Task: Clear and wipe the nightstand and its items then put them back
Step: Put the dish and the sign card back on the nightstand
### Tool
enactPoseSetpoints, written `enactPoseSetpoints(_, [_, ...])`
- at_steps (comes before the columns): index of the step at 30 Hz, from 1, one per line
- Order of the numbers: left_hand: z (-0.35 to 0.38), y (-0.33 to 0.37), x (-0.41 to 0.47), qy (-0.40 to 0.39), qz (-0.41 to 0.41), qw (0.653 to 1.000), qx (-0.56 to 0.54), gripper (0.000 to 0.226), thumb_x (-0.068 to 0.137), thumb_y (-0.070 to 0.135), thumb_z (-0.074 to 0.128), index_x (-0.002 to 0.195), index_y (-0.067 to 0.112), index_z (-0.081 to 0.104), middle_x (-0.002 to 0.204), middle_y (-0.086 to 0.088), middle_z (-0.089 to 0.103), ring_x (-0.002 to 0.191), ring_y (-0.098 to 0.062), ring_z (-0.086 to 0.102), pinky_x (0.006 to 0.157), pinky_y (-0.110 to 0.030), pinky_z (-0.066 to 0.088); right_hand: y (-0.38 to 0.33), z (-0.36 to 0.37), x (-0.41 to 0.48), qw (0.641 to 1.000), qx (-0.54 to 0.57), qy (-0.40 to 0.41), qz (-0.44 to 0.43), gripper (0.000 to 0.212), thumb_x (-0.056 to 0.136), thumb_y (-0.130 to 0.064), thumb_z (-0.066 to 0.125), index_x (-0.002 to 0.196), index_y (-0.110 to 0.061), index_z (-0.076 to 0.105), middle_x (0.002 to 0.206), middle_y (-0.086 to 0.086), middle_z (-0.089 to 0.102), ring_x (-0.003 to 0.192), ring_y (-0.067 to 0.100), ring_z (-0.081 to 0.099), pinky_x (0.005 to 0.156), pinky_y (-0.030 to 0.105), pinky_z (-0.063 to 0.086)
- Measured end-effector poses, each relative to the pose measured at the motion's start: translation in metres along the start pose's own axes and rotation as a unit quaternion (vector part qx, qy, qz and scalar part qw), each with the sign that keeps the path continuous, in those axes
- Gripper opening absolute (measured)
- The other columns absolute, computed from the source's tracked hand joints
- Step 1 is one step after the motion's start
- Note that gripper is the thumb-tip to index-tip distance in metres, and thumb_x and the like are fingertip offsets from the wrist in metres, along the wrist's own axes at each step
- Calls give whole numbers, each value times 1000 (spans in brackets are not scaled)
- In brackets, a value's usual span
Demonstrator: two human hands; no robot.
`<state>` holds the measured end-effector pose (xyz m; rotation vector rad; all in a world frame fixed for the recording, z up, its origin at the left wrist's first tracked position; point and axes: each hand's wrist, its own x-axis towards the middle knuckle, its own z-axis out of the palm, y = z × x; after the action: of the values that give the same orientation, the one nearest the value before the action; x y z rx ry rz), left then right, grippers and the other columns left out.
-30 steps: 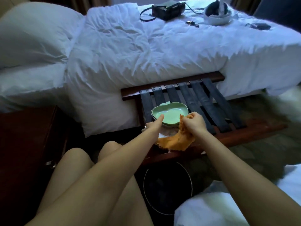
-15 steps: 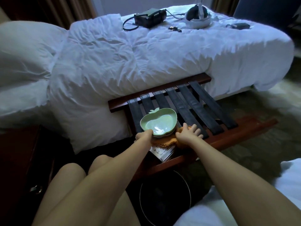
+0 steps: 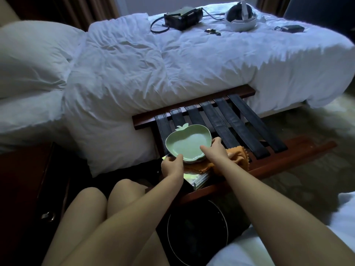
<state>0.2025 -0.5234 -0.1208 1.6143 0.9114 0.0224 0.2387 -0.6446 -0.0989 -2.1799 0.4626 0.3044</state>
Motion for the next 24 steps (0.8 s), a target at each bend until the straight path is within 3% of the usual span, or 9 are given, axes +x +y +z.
enactPoseSetpoints(5, [-8,4,0,25,17,998,-58,10,77,17,62,84,11,63,73,3,61,67,-15,54,65,-24,38,-9,5,0,996,90,14,14,33,83,-14,58,101,-9,31,103,11,50,98,28,52,75,32,38])
enactPoseSetpoints(7, [-9,8,2,17,18,996,-88,6,77,14,62,81,10,62,72,1,61,62,-13,53,59,-24,41,-8,6,-2,992,124,12,28,33,83,-12,55,106,-10,31,101,7,47,97,27,50,78,33,40])
enactPoseSetpoints(10, [-11,13,4,-3,23,992,-124,5,78,10,60,74,11,61,72,-2,62,65,-15,55,64,-27,45,-7,7,-4,981,184,-7,59,39,85,-11,49,118,-12,28,104,5,45,96,25,48,76,32,42])
enactPoseSetpoints(13, [-16,19,5,-29,56,991,-121,7,79,9,57,76,5,63,67,-1,58,63,-14,51,59,-26,41,-12,4,-5,969,230,-21,84,41,87,-11,50,121,-11,28,104,7,46,89,24,49,57,28,44])
enactPoseSetpoints(15, [-21,24,8,-43,73,988,-130,12,81,8,55,70,6,60,63,-1,54,62,-14,47,58,-27,38,-17,2,-6,961,259,-44,85,41,87,-9,52,126,-7,39,102,8,51,81,22,53,48,25,40])
enactPoseSetpoints(17, [-28,31,12,-54,73,985,-149,17,82,6,54,66,9,58,65,-3,54,64,-17,48,60,-30,39,-22,1,-9,945,305,-80,86,36,89,-10,54,124,-8,47,101,9,57,74,20,56,47,25,42])
enactPoseSetpoints(19, [-36,36,16,-67,73,981,-166,19,84,6,53,66,9,60,66,-3,58,63,-17,52,59,-30,44,-28,2,-11,926,356,-96,83,36,89,-9,56,124,-12,45,105,10,58,81,24,59,50,30,51])
enactPoseSetpoints(22, [-47,39,21,-92,83,975,-184,18,86,7,55,71,11,64,69,-2,65,63,-14,61,55,-24,52,-36,9,-15,913,392,-91,73,44,88,-4,54,127,-20,40,116,12,53,100,32,58,74,47,55])
enactPoseSetpoints(24, [-52,41,25,-109,88,969,-203,12,86,14,60,76,12,66,75,-3,68,69,-17,65,62,-29,55,-43,12,-22,904,409,-105,71,40,90,-4,53,122,-23,39,113,10,51,92,28,58,60,42,55])
